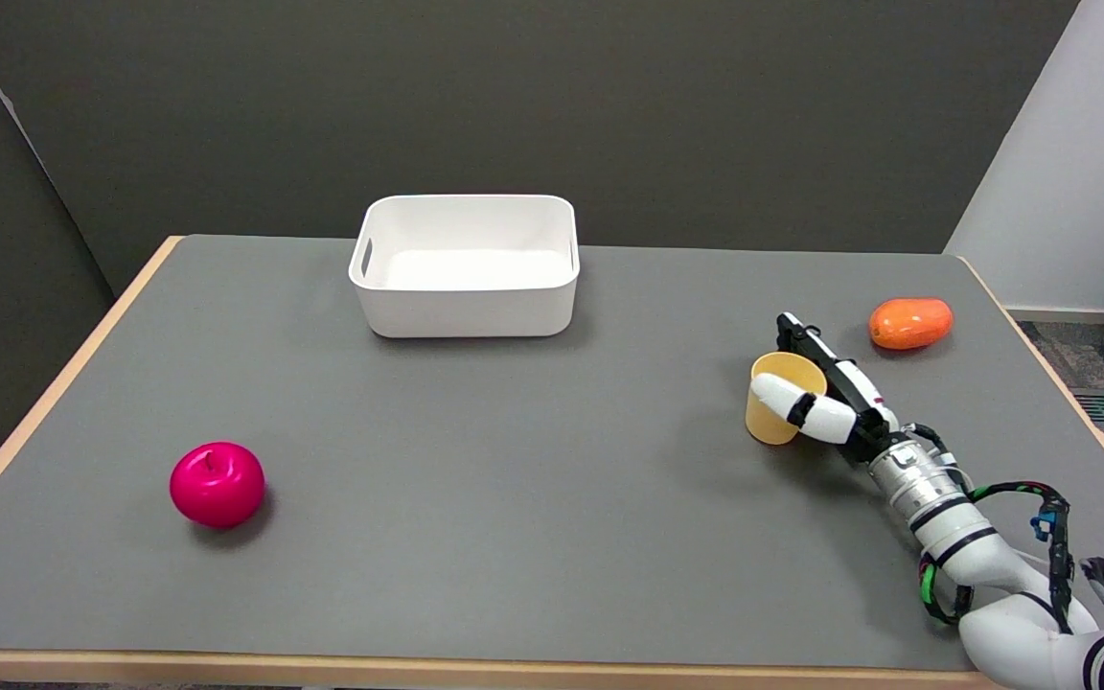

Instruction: Pick up the yellow cup.

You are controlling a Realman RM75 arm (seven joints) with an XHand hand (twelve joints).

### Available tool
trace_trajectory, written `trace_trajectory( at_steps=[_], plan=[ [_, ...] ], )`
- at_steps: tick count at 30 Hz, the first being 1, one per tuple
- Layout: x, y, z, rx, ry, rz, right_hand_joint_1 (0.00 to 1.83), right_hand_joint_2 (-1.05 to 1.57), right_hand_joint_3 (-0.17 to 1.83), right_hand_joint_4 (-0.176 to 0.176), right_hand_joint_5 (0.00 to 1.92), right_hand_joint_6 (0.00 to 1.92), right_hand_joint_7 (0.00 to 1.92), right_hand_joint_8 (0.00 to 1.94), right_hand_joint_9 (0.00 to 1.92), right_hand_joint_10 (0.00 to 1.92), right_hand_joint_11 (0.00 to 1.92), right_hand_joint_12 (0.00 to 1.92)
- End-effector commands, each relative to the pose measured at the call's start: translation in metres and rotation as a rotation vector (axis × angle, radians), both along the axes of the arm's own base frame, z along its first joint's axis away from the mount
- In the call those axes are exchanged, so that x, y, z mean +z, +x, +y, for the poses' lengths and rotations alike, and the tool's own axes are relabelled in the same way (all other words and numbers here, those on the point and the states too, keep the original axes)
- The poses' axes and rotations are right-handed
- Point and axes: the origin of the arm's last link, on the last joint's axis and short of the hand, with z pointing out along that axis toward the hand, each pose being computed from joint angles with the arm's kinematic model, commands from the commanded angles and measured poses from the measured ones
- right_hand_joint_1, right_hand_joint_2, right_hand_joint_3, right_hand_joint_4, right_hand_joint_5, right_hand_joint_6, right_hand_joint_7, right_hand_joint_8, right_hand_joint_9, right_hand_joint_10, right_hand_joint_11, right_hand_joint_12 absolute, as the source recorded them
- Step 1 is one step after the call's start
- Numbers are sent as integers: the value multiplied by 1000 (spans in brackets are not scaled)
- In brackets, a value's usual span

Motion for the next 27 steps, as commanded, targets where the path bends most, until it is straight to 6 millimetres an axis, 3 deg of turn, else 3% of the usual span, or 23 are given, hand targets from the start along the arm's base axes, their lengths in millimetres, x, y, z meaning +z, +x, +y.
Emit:
trace_trajectory(
  at_steps=[1,15,27],
  plan=[
    [-1,-4,0,-29,44,10,789,563,684,-80,-1,-1,-1,-1,-1,-1,-1,-1],
    [4,-2,2,-27,43,1,761,562,664,-84,-1,-1,-1,-1,-1,-1,-1,-1],
    [4,5,0,13,47,-13,573,573,651,-90,-1,-1,-1,-1,-1,-1,-1,-1]
  ],
)
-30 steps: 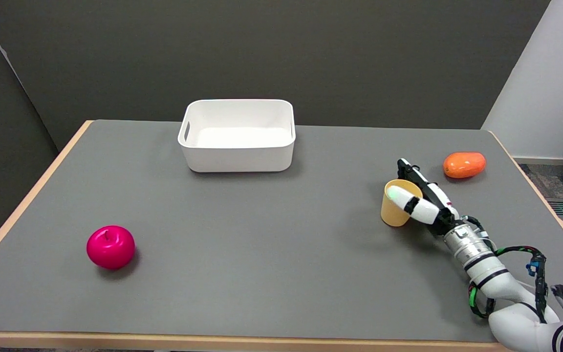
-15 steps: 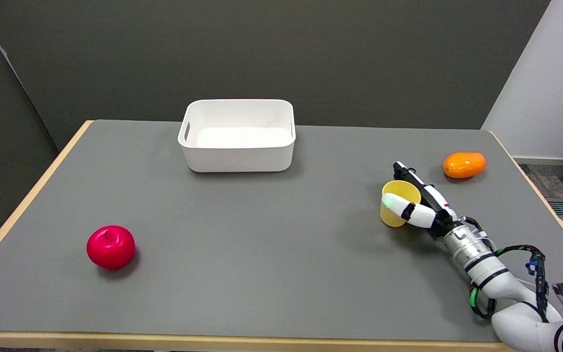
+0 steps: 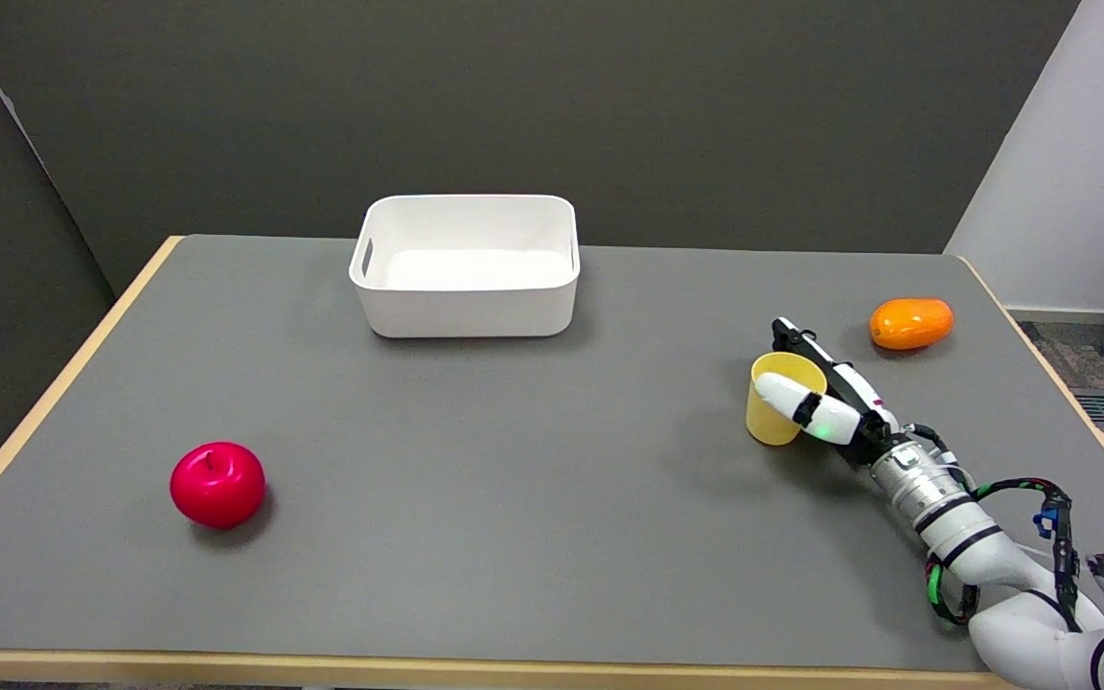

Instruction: Pick up the yellow cup.

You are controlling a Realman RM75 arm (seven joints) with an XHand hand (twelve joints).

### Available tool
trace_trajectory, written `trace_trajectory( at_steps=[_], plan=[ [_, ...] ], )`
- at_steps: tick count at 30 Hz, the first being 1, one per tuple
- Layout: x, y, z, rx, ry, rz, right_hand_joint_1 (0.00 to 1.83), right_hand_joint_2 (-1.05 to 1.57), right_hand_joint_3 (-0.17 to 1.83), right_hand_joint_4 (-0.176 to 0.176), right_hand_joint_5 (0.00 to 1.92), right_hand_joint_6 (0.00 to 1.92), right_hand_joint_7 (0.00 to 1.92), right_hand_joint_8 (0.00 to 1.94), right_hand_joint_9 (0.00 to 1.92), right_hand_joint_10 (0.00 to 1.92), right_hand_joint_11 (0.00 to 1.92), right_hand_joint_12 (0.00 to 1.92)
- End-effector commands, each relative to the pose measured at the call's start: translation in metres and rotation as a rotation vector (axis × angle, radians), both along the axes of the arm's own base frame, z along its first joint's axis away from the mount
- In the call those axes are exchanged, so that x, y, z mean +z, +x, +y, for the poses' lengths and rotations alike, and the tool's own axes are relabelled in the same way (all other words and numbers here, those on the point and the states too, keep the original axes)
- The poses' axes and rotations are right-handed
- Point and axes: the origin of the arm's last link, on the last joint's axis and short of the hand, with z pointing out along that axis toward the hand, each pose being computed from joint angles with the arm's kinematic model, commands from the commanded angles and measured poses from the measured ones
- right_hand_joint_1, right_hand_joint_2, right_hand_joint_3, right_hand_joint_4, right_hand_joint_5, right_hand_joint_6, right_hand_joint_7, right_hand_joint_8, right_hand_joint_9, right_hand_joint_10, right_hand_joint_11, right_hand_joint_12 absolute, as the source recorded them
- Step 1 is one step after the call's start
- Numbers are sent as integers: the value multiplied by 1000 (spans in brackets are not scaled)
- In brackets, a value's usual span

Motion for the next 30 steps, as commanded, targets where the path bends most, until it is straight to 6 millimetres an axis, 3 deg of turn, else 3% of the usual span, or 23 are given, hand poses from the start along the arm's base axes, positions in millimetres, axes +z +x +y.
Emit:
trace_trajectory(
  at_steps=[1,30],
  plan=[
    [0,6,-1,32,11,-15,565,573,649,-91,-1,-1,-1,-1,-1,-1,-1,-1],
    [-17,-5,-3,-40,104,-32,577,570,639,-95,-1,-1,-1,-1,-1,-1,-1,-1]
  ],
)
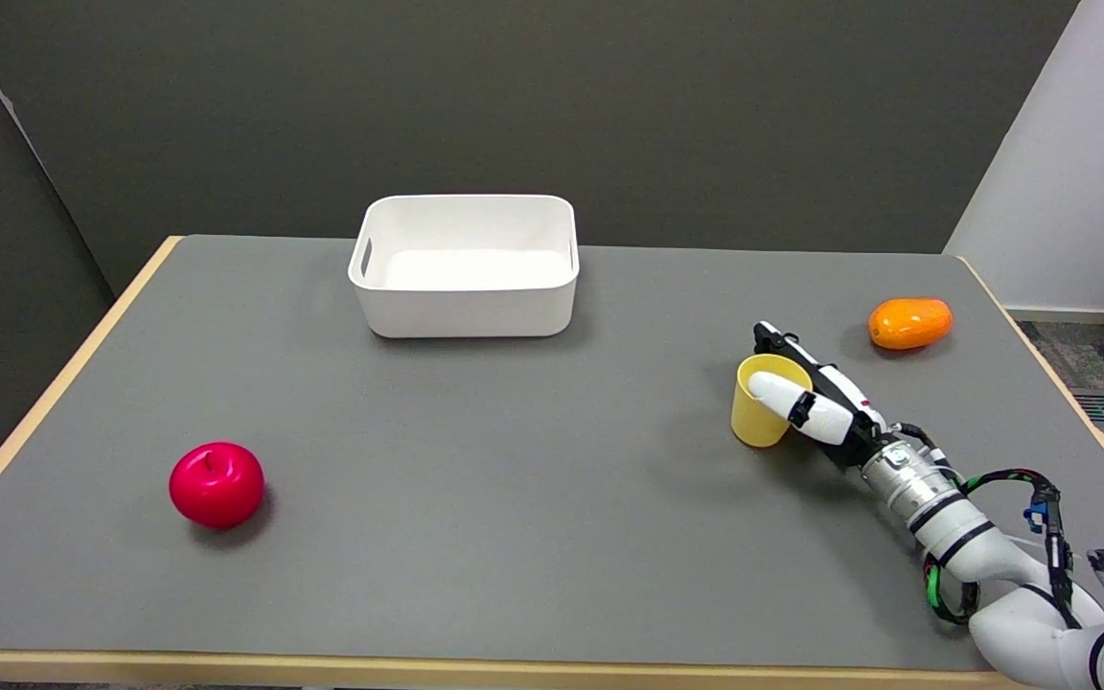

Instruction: Pick up the yellow cup.

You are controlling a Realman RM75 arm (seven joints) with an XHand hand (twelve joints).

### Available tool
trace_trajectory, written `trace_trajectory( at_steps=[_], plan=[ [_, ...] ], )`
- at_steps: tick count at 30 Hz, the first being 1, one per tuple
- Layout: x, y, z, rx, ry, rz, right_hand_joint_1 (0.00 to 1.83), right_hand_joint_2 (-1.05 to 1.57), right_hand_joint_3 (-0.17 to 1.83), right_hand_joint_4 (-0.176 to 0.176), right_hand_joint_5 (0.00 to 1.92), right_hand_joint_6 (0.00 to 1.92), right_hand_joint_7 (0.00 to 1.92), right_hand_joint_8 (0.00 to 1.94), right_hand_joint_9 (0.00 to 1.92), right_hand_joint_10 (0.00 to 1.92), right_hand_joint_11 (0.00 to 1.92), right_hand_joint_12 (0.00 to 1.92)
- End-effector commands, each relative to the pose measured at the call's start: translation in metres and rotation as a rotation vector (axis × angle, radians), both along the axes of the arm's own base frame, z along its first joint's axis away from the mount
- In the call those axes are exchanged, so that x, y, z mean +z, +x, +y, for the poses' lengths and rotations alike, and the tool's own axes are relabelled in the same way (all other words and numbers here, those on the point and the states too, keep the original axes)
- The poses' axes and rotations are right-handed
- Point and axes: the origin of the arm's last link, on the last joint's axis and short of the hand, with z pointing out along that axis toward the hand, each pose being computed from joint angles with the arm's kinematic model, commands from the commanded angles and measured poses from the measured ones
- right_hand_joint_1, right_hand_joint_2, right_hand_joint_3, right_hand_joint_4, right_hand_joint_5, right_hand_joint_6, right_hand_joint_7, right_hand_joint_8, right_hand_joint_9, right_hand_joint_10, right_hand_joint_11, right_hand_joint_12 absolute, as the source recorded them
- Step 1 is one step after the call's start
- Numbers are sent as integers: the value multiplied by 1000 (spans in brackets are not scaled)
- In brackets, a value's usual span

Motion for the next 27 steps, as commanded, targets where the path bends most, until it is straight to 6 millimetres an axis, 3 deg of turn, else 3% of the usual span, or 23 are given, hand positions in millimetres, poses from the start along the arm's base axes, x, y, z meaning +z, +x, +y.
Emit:
trace_trajectory(
  at_steps=[1,22,26,27],
  plan=[
    [-4,-7,0,-38,30,26,578,570,639,-95,-1,-1,-1,-1,-1,-1,-1,-1],
    [-10,-14,4,-71,67,21,664,564,637,-103,-1,-1,-1,-1,-1,-1,-1,-1],
    [2,4,-1,9,26,27,689,565,638,-104,-1,-1,-1,-1,-1,-1,-1,-1],
    [8,14,-3,53,9,40,756,551,741,-108,-1,18,-1,-1,-1,-1,-1,-1]
  ],
)
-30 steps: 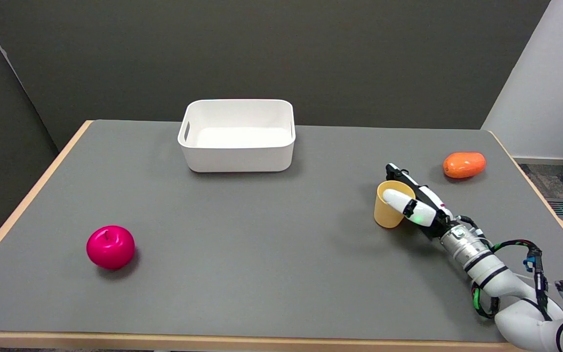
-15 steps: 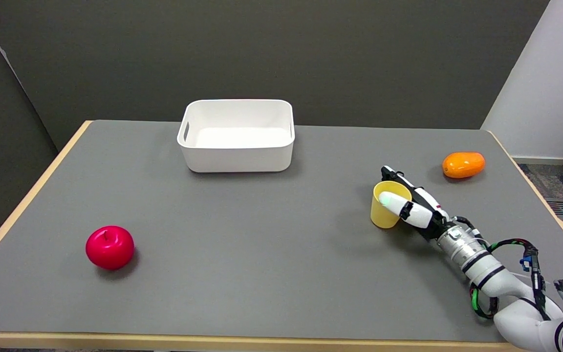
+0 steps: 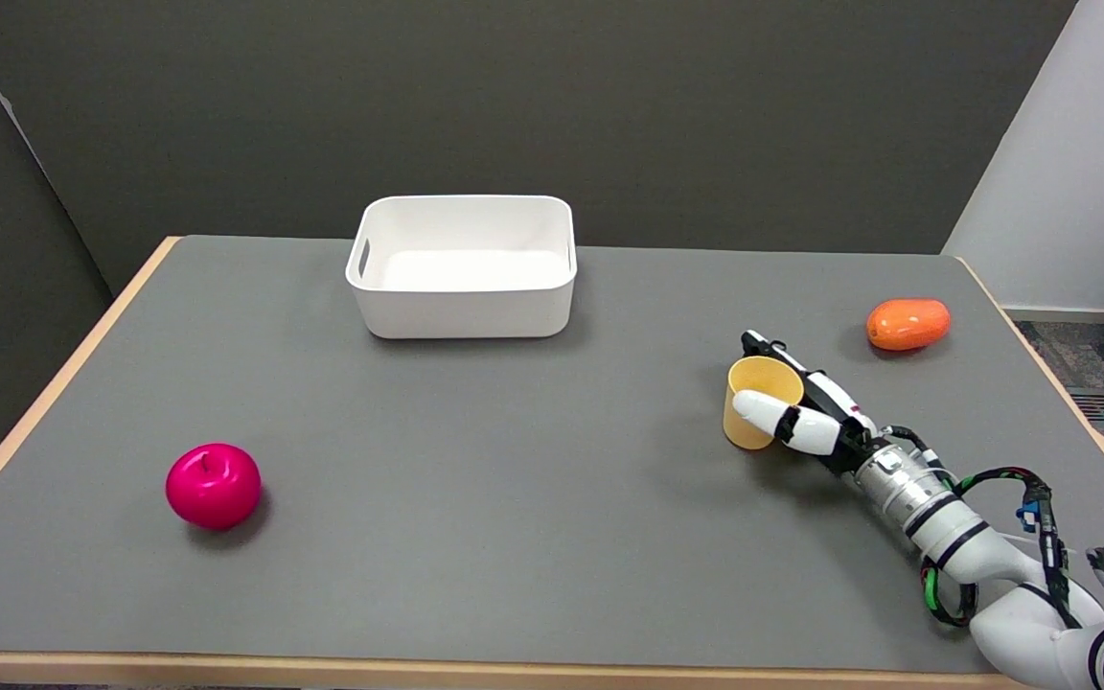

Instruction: Pick up the yellow cup.

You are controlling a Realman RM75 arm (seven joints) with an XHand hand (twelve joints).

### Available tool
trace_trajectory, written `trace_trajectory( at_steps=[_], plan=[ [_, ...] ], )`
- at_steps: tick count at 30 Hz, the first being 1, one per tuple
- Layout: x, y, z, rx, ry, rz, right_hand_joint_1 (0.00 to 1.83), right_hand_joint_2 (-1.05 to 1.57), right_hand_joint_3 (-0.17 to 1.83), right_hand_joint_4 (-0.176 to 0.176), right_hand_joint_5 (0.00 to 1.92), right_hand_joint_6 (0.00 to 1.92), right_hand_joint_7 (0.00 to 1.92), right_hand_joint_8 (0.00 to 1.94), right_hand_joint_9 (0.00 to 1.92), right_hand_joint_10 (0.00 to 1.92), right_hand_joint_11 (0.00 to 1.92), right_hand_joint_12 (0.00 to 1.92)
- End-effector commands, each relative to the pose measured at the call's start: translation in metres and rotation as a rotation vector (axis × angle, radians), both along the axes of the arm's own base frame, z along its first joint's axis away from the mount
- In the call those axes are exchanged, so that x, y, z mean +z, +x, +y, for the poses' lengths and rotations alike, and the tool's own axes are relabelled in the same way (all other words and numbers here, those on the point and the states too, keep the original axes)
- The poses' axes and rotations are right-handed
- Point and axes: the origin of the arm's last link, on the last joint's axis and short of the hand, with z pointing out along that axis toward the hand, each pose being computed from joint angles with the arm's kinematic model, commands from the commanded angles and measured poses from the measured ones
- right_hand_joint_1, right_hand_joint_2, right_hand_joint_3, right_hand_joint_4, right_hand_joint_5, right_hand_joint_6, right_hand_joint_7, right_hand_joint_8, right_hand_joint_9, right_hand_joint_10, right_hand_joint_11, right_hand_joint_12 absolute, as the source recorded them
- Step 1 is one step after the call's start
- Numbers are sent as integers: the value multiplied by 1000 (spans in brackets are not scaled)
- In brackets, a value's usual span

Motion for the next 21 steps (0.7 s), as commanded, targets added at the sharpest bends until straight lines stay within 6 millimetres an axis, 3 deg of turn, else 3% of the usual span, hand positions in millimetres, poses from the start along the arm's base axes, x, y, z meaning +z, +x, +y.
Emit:
trace_trajectory(
  at_steps=[1,3,6,12,14,16,18,20,21],
  plan=[
    [18,25,-6,108,-44,33,812,538,829,-111,-1,34,-1,-1,-1,-1,-1,-1],
    [23,40,-10,162,-57,75,828,566,896,-122,-1,118,-1,44,-1,-1,-1,17],
    [28,51,-14,185,-61,110,933,615,971,-136,42,261,83,327,-1,266,-1,473],
    [36,73,-21,253,-97,163,1017,665,982,-134,99,334,229,340,35,582,-1,741],
    [39,84,-23,291,-121,176,1032,705,1039,-140,134,428,287,452,131,680,1,1018],
    [40,94,-25,331,-151,180,1031,731,1022,-139,195,463,365,487,209,742,30,1116],
    [46,102,-27,356,-198,220,1078,824,923,-125,262,848,534,811,430,1046,301,1482],
    [41,110,-28,397,-223,198,1102,843,903,-126,302,1019,588,954,511,1158,392,1635],
    [41,112,-28,404,-240,208,1125,969,658,-139,358,1216,657,1115,582,1216,435,1732]
  ],
)
